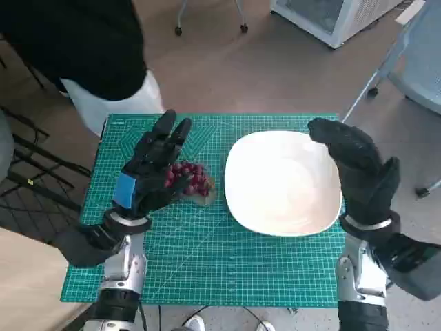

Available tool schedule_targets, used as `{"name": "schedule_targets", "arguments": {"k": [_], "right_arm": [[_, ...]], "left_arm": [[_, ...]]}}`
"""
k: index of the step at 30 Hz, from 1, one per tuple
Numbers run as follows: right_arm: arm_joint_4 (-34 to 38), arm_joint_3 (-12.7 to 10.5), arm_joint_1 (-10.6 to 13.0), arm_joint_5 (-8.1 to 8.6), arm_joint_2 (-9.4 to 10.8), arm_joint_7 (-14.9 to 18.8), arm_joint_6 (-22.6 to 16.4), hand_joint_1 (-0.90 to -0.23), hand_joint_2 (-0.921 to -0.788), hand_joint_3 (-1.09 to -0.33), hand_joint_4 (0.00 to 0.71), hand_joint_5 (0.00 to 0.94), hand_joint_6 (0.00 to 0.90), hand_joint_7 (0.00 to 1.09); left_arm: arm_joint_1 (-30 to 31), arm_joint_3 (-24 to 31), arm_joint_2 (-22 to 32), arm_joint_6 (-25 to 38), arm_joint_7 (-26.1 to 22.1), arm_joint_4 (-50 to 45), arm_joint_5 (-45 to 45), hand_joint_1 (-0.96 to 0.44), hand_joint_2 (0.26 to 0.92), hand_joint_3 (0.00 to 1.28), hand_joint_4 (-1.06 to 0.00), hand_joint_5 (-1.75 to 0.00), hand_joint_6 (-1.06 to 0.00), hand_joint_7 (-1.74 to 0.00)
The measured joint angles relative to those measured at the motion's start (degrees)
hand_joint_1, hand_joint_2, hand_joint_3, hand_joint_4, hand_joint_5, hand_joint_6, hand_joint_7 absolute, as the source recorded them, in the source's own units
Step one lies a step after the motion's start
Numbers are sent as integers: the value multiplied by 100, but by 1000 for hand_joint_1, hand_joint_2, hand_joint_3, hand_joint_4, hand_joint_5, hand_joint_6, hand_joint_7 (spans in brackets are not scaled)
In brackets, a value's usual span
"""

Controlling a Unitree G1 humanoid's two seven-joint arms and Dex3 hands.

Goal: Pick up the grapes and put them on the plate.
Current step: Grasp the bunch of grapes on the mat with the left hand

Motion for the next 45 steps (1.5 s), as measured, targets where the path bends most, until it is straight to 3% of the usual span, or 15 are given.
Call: {"name": "schedule_targets", "arguments": {"k": [45], "right_arm": [[-112, 14, 2, 8, 6, 0, 1, -502, -921, -599, 308, 1, 5, 528]], "left_arm": [[1, -4, 25, 10, 9, -104, 4, -152, 921, 357, -277, 0, -353, -1]]}}
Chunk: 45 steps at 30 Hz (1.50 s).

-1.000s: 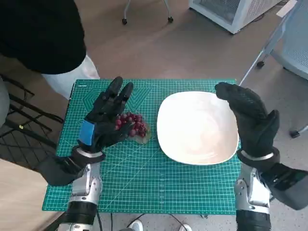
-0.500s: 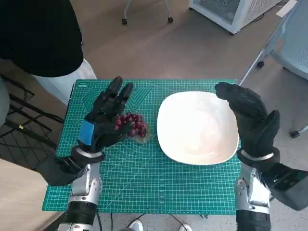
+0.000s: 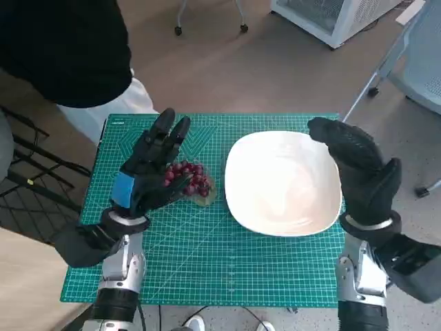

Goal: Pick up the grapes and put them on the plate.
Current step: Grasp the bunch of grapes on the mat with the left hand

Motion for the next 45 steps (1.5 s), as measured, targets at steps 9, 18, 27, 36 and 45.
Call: {"name": "schedule_targets", "arguments": {"k": [9, 18, 27, 36, 45], "right_arm": [[-5, -5, 1, 0, 0, 0, 19, -493, -921, -601, 308, 1, 4, 531], [-5, -12, 1, -4, 6, 0, 6, -489, -921, -603, 308, 1, 3, 531], [-6, -11, 1, -5, 8, -3, -12, -494, -921, -600, 308, 1, 3, 533], [-7, 0, 5, -11, 29, -14, 28, -497, -921, -597, 309, 1, 2, 534], [-8, -2, 32, -28, 43, -31, 31, -497, -921, -593, 310, 2, 5, 533]], "left_arm": [[4, -43, 54, 28, 36, -43, 138, -222, 921, 266, -193, 0, -271, 0], [36, -280, 1056, 544, 500, -513, 2052, -551, 859, 31, -9, 1, -22, -3], [34, -608, 1883, 2092, 905, -1493, 4226, -571, 748, 1, 1, 1, -72, -24], [-36, -1328, 2030, 3723, 926, -1890, 5380, -478, 712, 0, 1, 1, -105, -21], [-420, -1939, 1973, 4351, 1027, -1571, 5800, -448, 712, 1, 1, 1, -127, -21]]}}
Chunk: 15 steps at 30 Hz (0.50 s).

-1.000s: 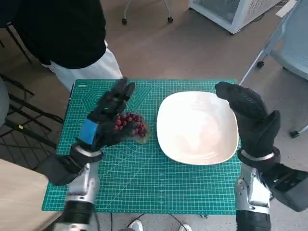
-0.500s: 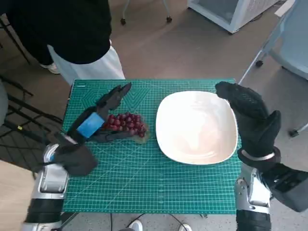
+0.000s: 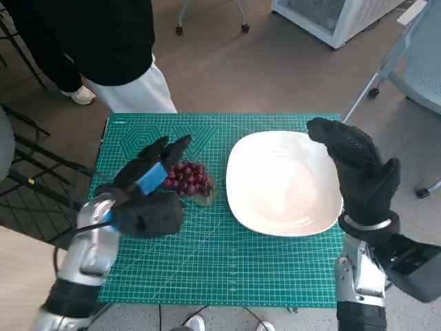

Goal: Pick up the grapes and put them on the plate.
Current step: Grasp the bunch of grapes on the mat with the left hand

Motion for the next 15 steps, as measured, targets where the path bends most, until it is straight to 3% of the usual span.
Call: {"name": "schedule_targets", "arguments": {"k": [15], "right_arm": [[-5, -26, 32, -24, -3, -31, 2, -507, -921, -595, 311, 1, 13, 526]], "left_arm": [[-929, -739, -154, 268, 148, 1487, 97, -431, 716, 2, 1, 1, -147, -16]]}}
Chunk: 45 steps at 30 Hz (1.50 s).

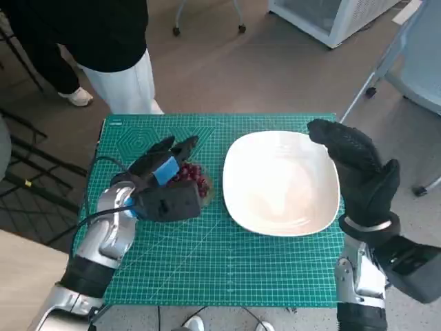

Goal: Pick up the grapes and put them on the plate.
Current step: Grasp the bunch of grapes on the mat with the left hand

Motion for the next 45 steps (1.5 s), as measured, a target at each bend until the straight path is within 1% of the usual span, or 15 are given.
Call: {"name": "schedule_targets", "arguments": {"k": [16, 21, 30, 37, 45], "right_arm": [[-22, 0, 20, 3, 7, -4, 5, -508, -921, -593, 311, 1, 17, 520], [-63, 3, 48, 3, 12, -4, 6, -508, -921, -593, 311, 1, 18, 518], [-84, 3, 57, 2, 13, -9, 9, -508, -921, -594, 311, 1, 20, 515], [-90, 5, 61, 0, 16, -38, 13, -508, -921, -597, 311, 1, 22, 513], [-108, 10, 71, -8, 16, -62, 29, -507, -921, -600, 311, 1, 23, 512]], "left_arm": [[-895, -512, -307, 78, 291, 1914, -2, -413, 722, 3, 1, 1, -146, -7], [-1085, -608, -386, 47, 376, 2525, -28, -405, 722, 2, 1, 1, -145, -5], [-1274, -682, -464, -73, 472, 2966, -64, -396, 719, 2, 1, 1, -145, -3], [-1608, -698, -564, -174, 463, 3675, -148, -328, 711, 1, 1, 1, -148, -3], [-1710, -692, -624, -179, 479, 3909, -269, -243, 709, 0, -6, -2, -185, -16]]}}
